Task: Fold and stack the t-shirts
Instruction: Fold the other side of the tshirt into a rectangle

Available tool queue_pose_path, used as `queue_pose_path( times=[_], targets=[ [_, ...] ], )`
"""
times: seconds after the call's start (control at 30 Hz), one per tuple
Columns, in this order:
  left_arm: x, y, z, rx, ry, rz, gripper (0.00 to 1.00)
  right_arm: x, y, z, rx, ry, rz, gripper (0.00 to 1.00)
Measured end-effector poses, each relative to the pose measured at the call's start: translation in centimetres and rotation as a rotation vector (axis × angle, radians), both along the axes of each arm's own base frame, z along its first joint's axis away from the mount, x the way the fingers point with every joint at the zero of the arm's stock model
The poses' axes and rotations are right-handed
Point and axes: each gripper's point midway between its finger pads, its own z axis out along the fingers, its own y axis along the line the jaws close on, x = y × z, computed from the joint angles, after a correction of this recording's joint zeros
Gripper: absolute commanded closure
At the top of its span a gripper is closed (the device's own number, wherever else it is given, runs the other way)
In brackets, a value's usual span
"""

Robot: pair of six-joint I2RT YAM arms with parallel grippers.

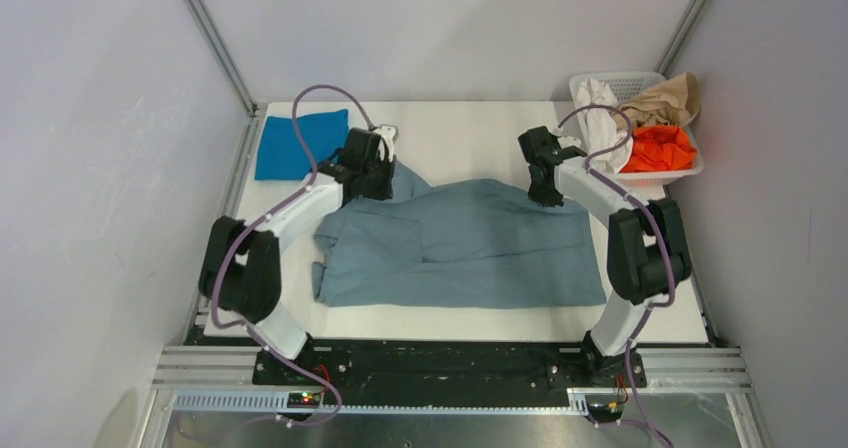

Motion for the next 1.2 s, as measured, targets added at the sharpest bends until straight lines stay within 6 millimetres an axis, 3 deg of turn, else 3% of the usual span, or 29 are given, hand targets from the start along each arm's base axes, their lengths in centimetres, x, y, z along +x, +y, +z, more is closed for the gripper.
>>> queue_pose_path(
  times=[0.27,0.57,0.77,1.03,1.13,1.2],
  targets=[
    [-5.7,2.3,0.3,0.004,-0.076,0.056,1.0,-4.3,-0.2,3.0,-0.014,-0.071,0.014,1.0],
    [-10.1,3.7,2.2,-0.066,-0.183,0.116,1.0,-8.8,-1.9,3.5,-0.009,-0.093,0.0,1.0],
    [-12.2,4.4,1.4,-0.106,-0.189,0.158,1.0,-9.6,-2.6,3.3,-0.005,-0.095,-0.012,1.0],
    [-13.9,5.3,3.4,-0.206,-0.276,0.206,1.0,-9.6,-2.7,2.9,-0.004,-0.089,0.002,0.99],
    [-14.3,5.3,2.7,-0.223,-0.26,0.221,1.0,-9.8,-2.7,2.6,-0.003,-0.082,0.006,0.93],
    [-14.8,5.3,1.5,-0.23,-0.224,0.238,0.96,-10.1,-2.6,2.1,-0.005,-0.074,0.009,0.83]
  ],
)
